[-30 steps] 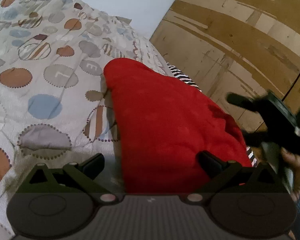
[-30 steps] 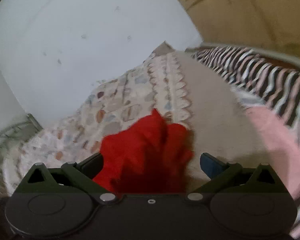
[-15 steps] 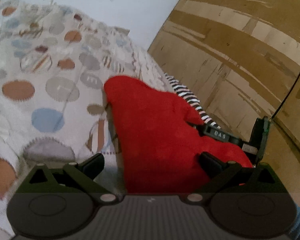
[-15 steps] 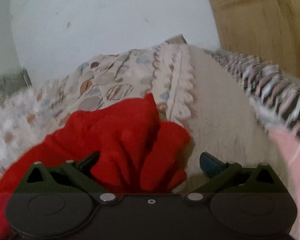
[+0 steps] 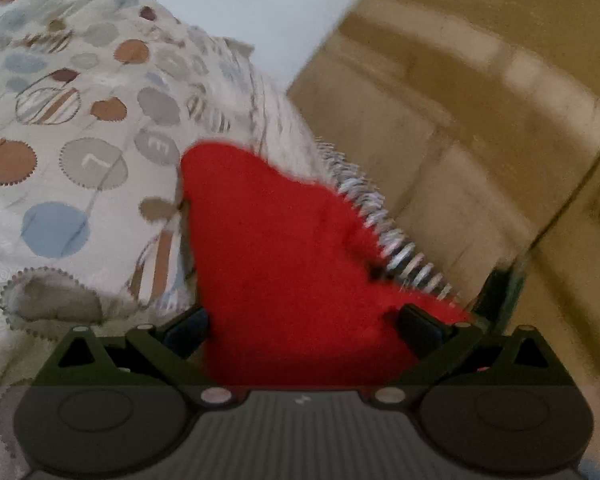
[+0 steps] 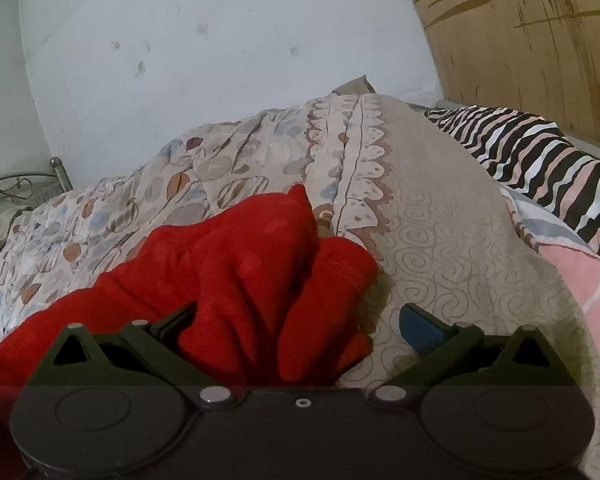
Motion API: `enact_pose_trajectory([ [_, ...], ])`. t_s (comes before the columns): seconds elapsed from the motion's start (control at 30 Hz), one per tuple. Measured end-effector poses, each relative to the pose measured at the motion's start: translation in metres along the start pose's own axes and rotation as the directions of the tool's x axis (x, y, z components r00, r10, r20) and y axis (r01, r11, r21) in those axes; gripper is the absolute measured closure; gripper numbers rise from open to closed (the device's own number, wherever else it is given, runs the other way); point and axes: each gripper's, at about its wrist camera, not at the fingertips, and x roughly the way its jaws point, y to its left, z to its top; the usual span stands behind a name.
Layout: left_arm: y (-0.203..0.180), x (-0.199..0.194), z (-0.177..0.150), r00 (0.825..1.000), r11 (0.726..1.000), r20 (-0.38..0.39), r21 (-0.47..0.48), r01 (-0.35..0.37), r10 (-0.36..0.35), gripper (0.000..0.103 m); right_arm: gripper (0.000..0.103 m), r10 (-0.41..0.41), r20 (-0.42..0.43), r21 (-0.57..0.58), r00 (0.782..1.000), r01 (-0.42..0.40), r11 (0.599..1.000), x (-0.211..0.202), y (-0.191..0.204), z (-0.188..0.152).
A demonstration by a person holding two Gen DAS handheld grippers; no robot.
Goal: Fold small clothes
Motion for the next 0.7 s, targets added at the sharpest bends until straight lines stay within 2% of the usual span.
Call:
enact_pose_trajectory([
  [0.13, -0.0008, 0.0053, -0.0056, 1.0, 1.0, -0.026, 0.016, -0.004, 0.004, 0.0, 0.001, 0.007, 0.005, 0.005, 1.0, -0.007, 1.0, 0.0001, -0.0014, -0.0016],
  [0.27, 0.0063, 0.0091, -0.0076, 0.998, 0.999, -0.063, -0.031, 0.012, -0.014, 0.0, 0.001, 0.007, 0.005, 0.005, 1.0, -0.007, 1.0, 0.0003, -0.0018, -0.0018],
  [0.53, 0.0054, 0.0093, -0.0084, 0.998, 1.0, -0.057, -0.015, 0.01, -0.01, 0.0, 0.001, 0.007, 0.006, 0.006, 1.0, -0.008, 1.0, 0.0, -0.0018, -0.0022],
  [0.7, 0.0015, 0.0096, -0.0082, 0.999, 1.0, -0.047, 0.028, -0.004, 0.005, 0.0, 0.001, 0.007, 0.006, 0.006, 1.0, -0.008, 1.0, -0.0002, -0.002, -0.0025],
])
